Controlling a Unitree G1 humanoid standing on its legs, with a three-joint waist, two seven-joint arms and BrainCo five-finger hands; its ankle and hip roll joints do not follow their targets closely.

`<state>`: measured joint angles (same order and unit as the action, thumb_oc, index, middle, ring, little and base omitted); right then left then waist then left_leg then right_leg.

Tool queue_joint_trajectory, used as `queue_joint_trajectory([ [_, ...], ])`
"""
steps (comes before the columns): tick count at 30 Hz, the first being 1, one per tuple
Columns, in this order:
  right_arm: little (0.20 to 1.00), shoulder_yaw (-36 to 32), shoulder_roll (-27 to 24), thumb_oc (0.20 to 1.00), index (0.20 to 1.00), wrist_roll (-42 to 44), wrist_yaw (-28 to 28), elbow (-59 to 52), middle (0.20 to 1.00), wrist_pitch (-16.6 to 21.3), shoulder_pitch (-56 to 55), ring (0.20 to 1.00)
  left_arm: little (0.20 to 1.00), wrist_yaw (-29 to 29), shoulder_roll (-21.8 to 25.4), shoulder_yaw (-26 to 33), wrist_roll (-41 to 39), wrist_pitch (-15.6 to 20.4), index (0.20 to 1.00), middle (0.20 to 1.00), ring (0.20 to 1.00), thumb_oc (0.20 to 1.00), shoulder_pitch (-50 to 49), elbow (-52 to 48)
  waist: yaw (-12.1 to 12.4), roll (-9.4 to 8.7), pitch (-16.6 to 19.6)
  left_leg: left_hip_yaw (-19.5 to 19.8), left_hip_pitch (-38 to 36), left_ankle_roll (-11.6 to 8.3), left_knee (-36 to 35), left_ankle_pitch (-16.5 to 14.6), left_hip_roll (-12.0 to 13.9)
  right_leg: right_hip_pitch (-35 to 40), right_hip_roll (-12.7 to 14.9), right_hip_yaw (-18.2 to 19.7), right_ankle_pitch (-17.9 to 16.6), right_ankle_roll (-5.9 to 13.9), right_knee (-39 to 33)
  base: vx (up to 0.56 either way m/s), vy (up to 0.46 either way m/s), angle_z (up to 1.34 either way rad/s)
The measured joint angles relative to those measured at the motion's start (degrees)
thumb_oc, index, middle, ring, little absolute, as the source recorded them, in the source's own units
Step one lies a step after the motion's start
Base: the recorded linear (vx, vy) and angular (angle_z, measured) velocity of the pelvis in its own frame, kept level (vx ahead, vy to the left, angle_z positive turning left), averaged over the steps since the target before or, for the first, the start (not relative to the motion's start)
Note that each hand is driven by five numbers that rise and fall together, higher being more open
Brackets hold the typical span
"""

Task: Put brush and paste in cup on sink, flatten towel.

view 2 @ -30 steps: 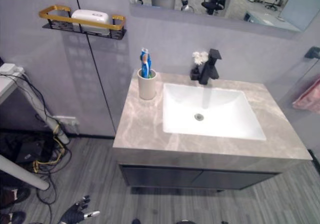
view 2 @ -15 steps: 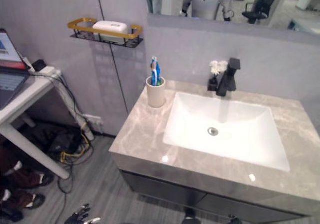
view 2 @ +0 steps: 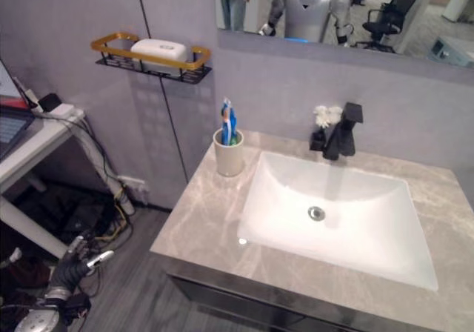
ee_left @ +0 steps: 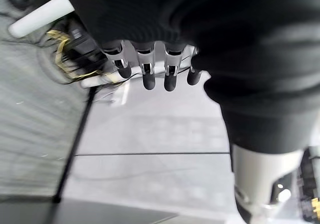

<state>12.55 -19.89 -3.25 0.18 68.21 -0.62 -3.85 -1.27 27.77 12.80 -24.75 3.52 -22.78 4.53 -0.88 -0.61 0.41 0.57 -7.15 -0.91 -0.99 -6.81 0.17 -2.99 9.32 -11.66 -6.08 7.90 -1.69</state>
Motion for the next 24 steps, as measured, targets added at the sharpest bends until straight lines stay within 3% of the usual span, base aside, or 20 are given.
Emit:
queue_joint_trajectory([
  [5, 1.0, -0.14, -0.54, 1.0, 1.0, -1.87, 0.07, 0.33, 1.0, 0.4, -1.78, 1.0, 1.0, 0.35, 3.21, 0.69, -2.19, 1.49, 1.0, 1.0, 1.0, 1.0, 0.44, -5.9, -0.13, 2.93, 0.07, -1.15, -0.89, -0.65, -3.15, 1.03, 0.91, 0.22, -1.3, 0.27, -1.03, -0.32, -3.05, 0.06, -0.023, -0.11],
  [6, 1.0, -0.17, -0.7, 1.0, 1.0, -2.11, 0.11, 0.38, 1.0, 0.49, -2.31, 1.0, 0.765, 0.38, 5.04, 1.19, -3.58, 2.15, 0.765, 0.765, 0.765, 0.765, 1.0, -8.14, -0.11, 3.58, -0.35, -1.17, -0.69, -0.87, -3.43, 1.27, 1.2, 0.02, -1.6, 0.29, -1.1, -0.32, -3.28, 0.06, -0.027, -0.04],
  [8, 1.0, -0.17, -1.23, 1.0, 1.0, -2.15, 0.12, 0.86, 1.0, 0.53, -2.51, 1.0, 0.473, 0.41, 5.65, 1.45, -4.79, 2.57, 0.473, 0.473, 0.473, 0.473, 2.71, -8.98, -0.19, 4.42, -0.77, -1.21, -0.55, -0.93, -3.83, 1.43, 1.31, -0.33, -1.7, 0.3, -1.11, -0.33, -3.35, 0.03, -0.012, -0.01],
  [9, 1.0, -0.22, -1.48, 1.0, 1.0, -2.15, 0.12, 1.2, 1.0, 0.5, -2.47, 1.0, 0.2, 0.43, 5.63, 1.55, -5.32, 2.97, 0.2, 0.2, 0.2, 0.2, 3.16, -9.35, -0.17, 4.59, -0.83, -1.2, -0.35, -0.94, -4.18, 1.6, 1.31, -0.65, -1.7, 0.25, -1.14, -0.38, -3.28, 0.04, -0.021, -0.01],
  [11, 1.0, -0.1, -2.09, 1.0, 1.0, -2.22, 0.13, 1.3, 1.0, 0.51, -2.53, 1.0, 0.2, 0.36, 6.7, 1.57, -6.48, 3.18, 0.2, 0.2, 0.2, 0.2, 4.08, -11.59, -0.58, 6.33, -1.19, -1.26, 0.54, -0.96, -4.16, 1.74, 1.32, -1.82, -1.68, 0.37, -1.16, -0.39, -3.75, 0.02, -0.015, 0.0],
  [13, 1.0, -0.12, -2.34, 1.0, 1.0, -2.36, 0.13, 1.35, 1.0, 0.58, -2.25, 1.0, 0.2, 0.33, 8.06, 1.56, -6.97, 4.08, 0.2, 0.2, 0.2, 0.2, 4.88, -12.69, -0.56, 6.3, -1.22, -1.24, 1.55, -1.09, -4.17, 1.94, 1.3, -2.64, -1.65, 0.32, -1.41, -0.63, -3.69, 0.01, -0.015, 0.0],
  [17, 1.0, 0.22, -2.97, 1.0, 1.0, -3.61, 0.12, 1.48, 1.0, 0.72, -0.98, 1.0, 0.2, 0.26, 8.94, -0.56, -9.14, 4.4, 0.2, 0.2, 0.2, 0.2, 8.03, -13.81, -1.2, 8.29, -2.02, -1.28, 3.46, -1.49, -4.15, 2.31, 1.48, -4.51, -1.84, 0.34, -1.7, -0.88, -3.75, 0.04, -0.043, 0.0],
  [24, 1.0, 0.44, -3.33, 1.0, 1.0, -4.34, 0.03, 2.09, 1.0, 0.9, 2.09, 1.0, 0.2, -0.87, 12.47, -5.41, -8.55, 4.37, 0.2, 0.2, 0.2, 0.2, 10.02, -16.5, -1.76, 10.17, -3.59, -1.42, 6.25, -2.02, -4.11, 2.9, 1.86, -7.33, -2.26, 0.41, -2.06, -1.36, -3.27, 0.01, -0.026, -0.01],
])
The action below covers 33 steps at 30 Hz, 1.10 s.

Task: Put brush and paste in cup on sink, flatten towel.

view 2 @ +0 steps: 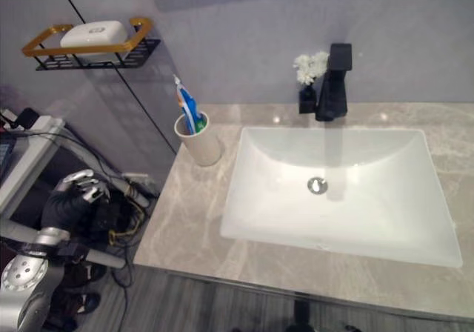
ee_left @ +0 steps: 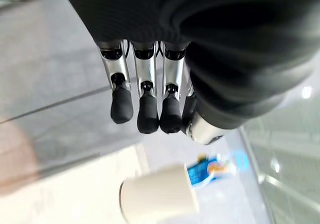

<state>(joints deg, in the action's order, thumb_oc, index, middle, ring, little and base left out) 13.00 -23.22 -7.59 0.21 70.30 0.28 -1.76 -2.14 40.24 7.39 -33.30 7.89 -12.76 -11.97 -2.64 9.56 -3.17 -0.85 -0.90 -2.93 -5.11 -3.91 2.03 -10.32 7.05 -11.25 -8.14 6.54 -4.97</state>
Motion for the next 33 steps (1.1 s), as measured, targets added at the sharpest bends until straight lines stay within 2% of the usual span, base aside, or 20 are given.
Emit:
queue_joint_trajectory([
  [5, 1.0, 0.01, -0.09, 1.0, 1.0, 0.25, -0.14, 0.04, 1.0, 0.11, 2.29, 1.0, 0.2, -0.97, 0.26, -4.49, 0.67, -0.16, 0.2, 0.2, 0.2, 0.2, 2.26, -0.5, -0.17, 0.57, -1.65, 0.05, 2.14, -0.69, 0.04, 0.59, 0.4, -2.06, -0.42, -0.09, -0.31, -0.45, 0.0, 0.0, -0.038, -0.01],
  [10, 1.0, 0.3, -0.05, 1.0, 1.0, 2.14, -0.36, -0.17, 1.0, 0.21, 3.98, 1.0, 0.2, -0.98, 0.26, -8.43, 1.95, -0.57, 0.2, 0.2, 0.2, 0.2, 5.94, -0.24, -0.45, -0.12, -3.62, 0.19, 3.17, -1.0, -0.01, 1.19, 0.82, -3.16, -0.91, -0.26, -0.6, -0.89, 0.01, 0.01, -0.029, 0.02],
  [17, 1.0, 2.2, 0.73, 1.0, 1.0, 2.89, -1.25, -0.13, 1.0, 1.08, 5.15, 1.0, 0.2, -0.84, -0.07, -9.07, 2.49, -0.77, 0.2, 0.2, 0.2, 0.2, 8.82, 3.78, -1.72, -1.34, -4.43, -1.0, 5.34, -1.53, -0.05, 1.51, 2.09, -5.69, -2.33, 0.2, -1.19, -1.87, 0.01, 0.02, -0.033, -0.06],
  [19, 1.0, 2.48, 0.9, 1.0, 1.0, 2.92, -1.32, -0.1, 1.0, 1.07, 5.27, 1.0, 0.2, -0.61, -0.27, -11.18, 3.14, -0.9, 0.2, 0.2, 0.2, 0.2, 11.31, 4.65, -1.82, -1.58, -4.52, -1.07, 5.86, -1.59, -0.05, 1.55, 2.45, -6.12, -2.66, 0.15, -1.17, -2.07, 0.01, 0.0, -0.015, -0.02],
  [23, 1.0, 2.96, 0.96, 1.0, 1.0, 4.59, -1.39, -1.03, 1.0, 1.09, 6.37, 1.0, 0.2, -0.32, -0.43, -11.38, 4.21, -0.91, 0.2, 0.2, 0.2, 0.2, 15.01, 4.72, -2.54, -2.21, -4.76, -1.15, 7.31, -2.06, -0.05, 1.86, 2.64, -7.74, -2.91, 0.28, -1.39, -2.51, 0.02, 0.0, -0.005, -0.02],
  [33, 1.0, 5.02, 1.6, 1.0, 1.0, 5.11, -1.47, -2.38, 1.0, 1.08, 7.78, 1.0, 0.2, 1.6, -0.69, -13.32, 4.62, -0.89, 0.2, 0.2, 0.2, 0.2, 22.37, 8.52, -4.11, -2.27, -4.75, -2.86, 8.14, -2.11, -0.1, 1.88, 2.99, -9.58, -3.78, 2.06, -1.89, -3.59, 0.02, 0.01, 0.0, -0.09],
])
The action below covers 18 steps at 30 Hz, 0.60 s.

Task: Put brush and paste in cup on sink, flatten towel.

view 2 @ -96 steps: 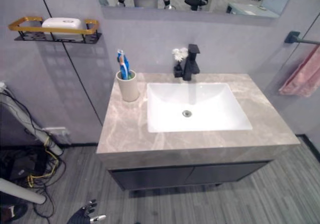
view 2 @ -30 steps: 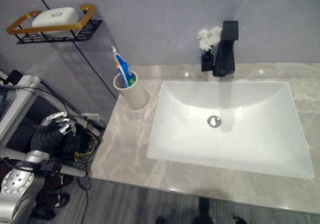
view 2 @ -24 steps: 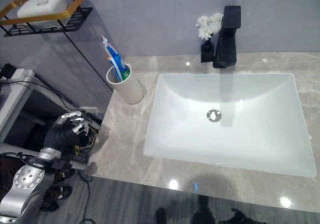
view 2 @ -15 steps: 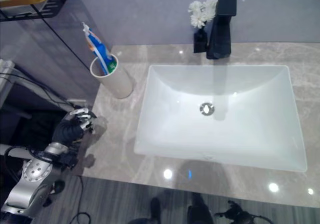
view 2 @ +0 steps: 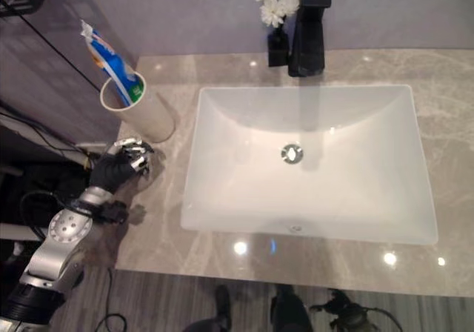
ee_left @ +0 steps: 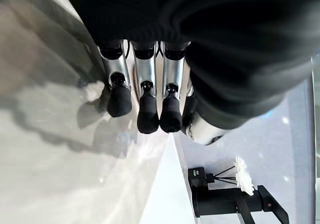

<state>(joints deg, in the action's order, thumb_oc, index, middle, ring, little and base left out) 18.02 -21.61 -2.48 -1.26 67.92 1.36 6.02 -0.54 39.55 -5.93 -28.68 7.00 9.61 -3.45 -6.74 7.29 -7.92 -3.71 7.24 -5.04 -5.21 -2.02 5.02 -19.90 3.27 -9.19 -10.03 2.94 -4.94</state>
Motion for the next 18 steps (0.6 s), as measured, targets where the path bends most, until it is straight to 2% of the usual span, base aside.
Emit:
queue_joint_trajectory([
  [3, 1.0, 0.09, 0.46, 1.0, 1.0, 0.11, 0.0, 0.01, 1.0, 0.0, -0.12, 1.0, 0.2, 0.91, -0.48, 0.1, 0.72, 0.07, 0.2, 0.2, 0.2, 0.2, 2.22, 2.36, -0.77, 0.0, 0.0, -0.29, -0.16, 0.0, -0.02, 0.0, 0.32, -0.05, -0.44, 0.51, -0.01, -0.03, 0.0, 0.02, -0.005, -0.08],
  [11, 1.0, -0.04, 0.54, 1.0, 1.0, 0.15, -0.04, 0.94, 1.0, -0.03, -0.35, 1.0, 0.2, 3.92, -2.6, 0.87, 2.77, 0.31, 0.2, 0.2, 0.2, 0.2, 3.02, 4.51, -0.84, 0.06, 0.23, -1.51, -0.31, -0.08, -0.04, 0.03, 0.83, -0.29, -1.04, 0.97, -0.09, -0.27, -0.01, 0.01, -0.003, -0.04],
  [18, 1.0, -0.11, 0.28, 1.0, 1.0, 0.14, -0.16, 1.34, 1.0, -0.06, -1.35, 1.0, 0.2, 2.72, -1.44, 3.61, 2.79, 0.33, 0.2, 0.2, 0.2, 0.2, -5.66, -0.19, -0.6, 0.37, 1.68, -1.49, -0.19, -0.21, -0.06, 0.1, 1.22, -0.44, -1.44, 0.94, -0.05, -0.63, -0.01, 0.0, 0.0, 0.0],
])
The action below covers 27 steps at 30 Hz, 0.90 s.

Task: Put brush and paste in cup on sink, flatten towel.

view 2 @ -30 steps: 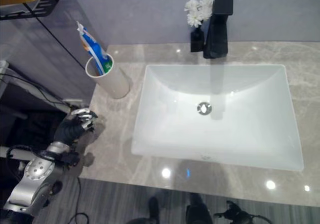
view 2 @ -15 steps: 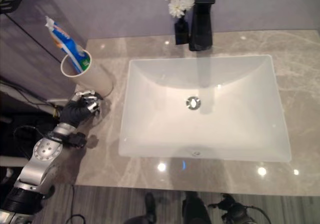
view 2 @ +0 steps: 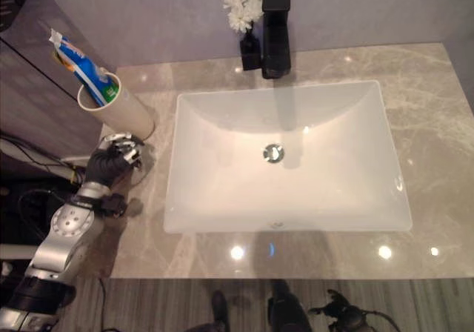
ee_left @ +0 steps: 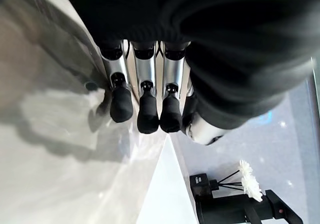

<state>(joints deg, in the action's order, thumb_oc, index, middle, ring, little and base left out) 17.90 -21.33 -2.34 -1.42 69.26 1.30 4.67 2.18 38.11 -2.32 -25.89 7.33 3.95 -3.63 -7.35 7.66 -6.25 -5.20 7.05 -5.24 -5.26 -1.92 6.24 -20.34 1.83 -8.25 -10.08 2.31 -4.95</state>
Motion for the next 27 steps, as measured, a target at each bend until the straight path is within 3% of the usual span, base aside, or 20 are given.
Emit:
queue_joint_trajectory([
  [10, 1.0, 0.05, 0.03, 1.0, 1.0, 0.74, -0.03, -1.17, 1.0, 0.19, 0.01, 1.0, 0.2, 0.0, 0.0, 2.78, -0.02, 0.13, 0.2, 0.2, 0.2, 0.2, -3.34, 0.49, 0.43, -0.05, 1.73, 0.08, 1.25, -0.25, -0.01, 0.14, -0.02, -1.24, 0.05, -0.11, -0.37, -0.46, 0.0, 0.0, 0.0, 0.0],
  [19, 1.0, 0.12, 0.03, 1.0, 1.0, 1.26, -0.98, -0.9, 1.0, 0.17, 0.08, 1.0, 0.2, 3.74, -0.08, 2.08, 0.11, 0.05, 0.2, 0.2, 0.2, 0.2, 7.21, 9.51, 0.08, -0.22, 1.82, 0.24, 3.06, -0.86, -0.03, 0.56, 0.13, -2.9, -0.02, -0.33, -0.68, -0.78, 0.0, -0.01, 0.001, 0.01],
  [27, 1.0, 0.22, 0.04, 1.0, 1.0, 1.25, -1.01, -0.78, 1.0, 0.11, 0.04, 1.0, 0.2, 5.76, -0.12, 1.4, 2.23, 0.01, 0.2, 0.2, 0.2, 0.2, 10.72, 10.47, -1.27, -0.31, 1.83, -0.08, 3.82, -0.88, -0.03, 0.59, 0.12, -3.86, -0.12, -0.15, -0.79, -0.83, 0.01, 0.0, 0.002, -0.01],
])
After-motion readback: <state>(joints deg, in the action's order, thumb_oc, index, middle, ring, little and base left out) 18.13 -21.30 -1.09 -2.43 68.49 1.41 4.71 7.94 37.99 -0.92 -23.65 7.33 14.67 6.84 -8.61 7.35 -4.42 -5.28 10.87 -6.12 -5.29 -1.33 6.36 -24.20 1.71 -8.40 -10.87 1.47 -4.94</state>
